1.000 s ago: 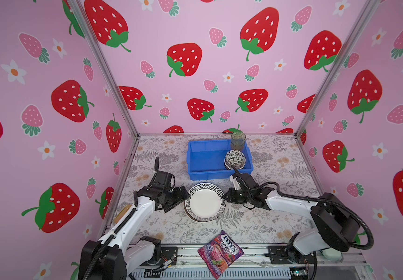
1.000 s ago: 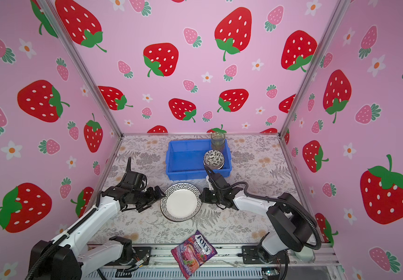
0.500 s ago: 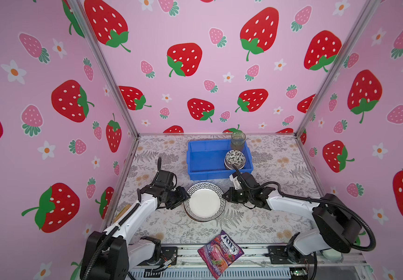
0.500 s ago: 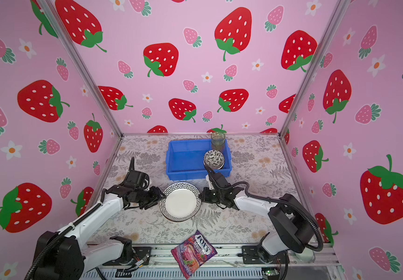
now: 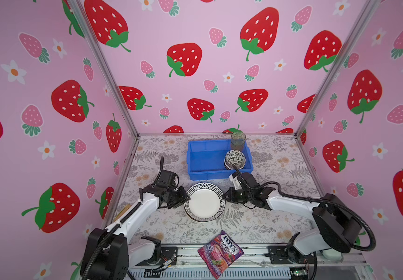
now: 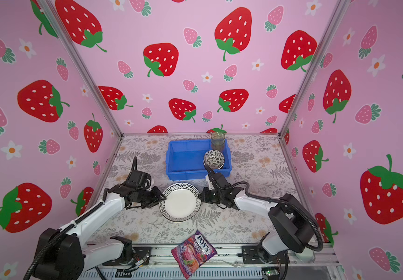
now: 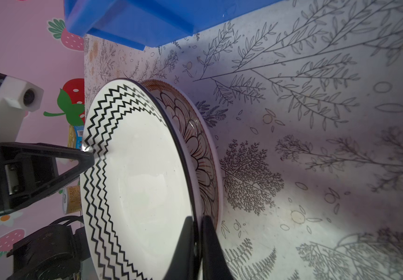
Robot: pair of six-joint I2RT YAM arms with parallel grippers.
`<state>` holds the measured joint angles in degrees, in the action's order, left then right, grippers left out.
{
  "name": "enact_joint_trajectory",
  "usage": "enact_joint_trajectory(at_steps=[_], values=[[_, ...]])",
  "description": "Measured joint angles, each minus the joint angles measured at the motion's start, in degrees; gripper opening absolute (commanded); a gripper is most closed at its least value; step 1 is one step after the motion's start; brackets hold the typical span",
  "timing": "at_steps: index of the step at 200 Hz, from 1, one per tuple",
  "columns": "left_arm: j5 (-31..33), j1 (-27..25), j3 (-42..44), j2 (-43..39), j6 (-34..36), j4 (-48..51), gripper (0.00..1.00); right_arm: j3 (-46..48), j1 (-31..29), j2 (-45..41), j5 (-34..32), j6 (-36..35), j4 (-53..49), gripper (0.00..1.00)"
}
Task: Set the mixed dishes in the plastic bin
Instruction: 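Close the left gripper on the tilted zigzag plate rim while the right holds it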
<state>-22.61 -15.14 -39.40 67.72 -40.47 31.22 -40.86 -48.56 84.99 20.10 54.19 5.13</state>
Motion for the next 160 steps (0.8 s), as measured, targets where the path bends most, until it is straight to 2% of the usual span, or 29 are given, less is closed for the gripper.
enact_joint_trajectory(at_steps=[53, 131, 139, 160], values=[[0.63, -0.22, 0.00, 0.17, 0.00, -0.15, 0.16, 0.00, 0.33, -0.72, 0.02, -0.02, -0.09, 0.00], [-0.61, -0.79, 0.00, 0.15, 1.66, -0.11, 0.07, -0.13, 1.11, -1.03, -1.16, 0.20, -0.55, 0.00], [-0.76, -0.79, 0.00, 0.15, 1.68, -0.11, 0.00, -0.20, 1.16, -1.01, -1.20, 0.17, -0.59, 0.00], [-1.01, -0.79, 0.00, 0.13, 1.68, -0.11, 0.00, -0.33, 1.27, -1.01, -1.42, 0.20, -0.61, 0.00]])
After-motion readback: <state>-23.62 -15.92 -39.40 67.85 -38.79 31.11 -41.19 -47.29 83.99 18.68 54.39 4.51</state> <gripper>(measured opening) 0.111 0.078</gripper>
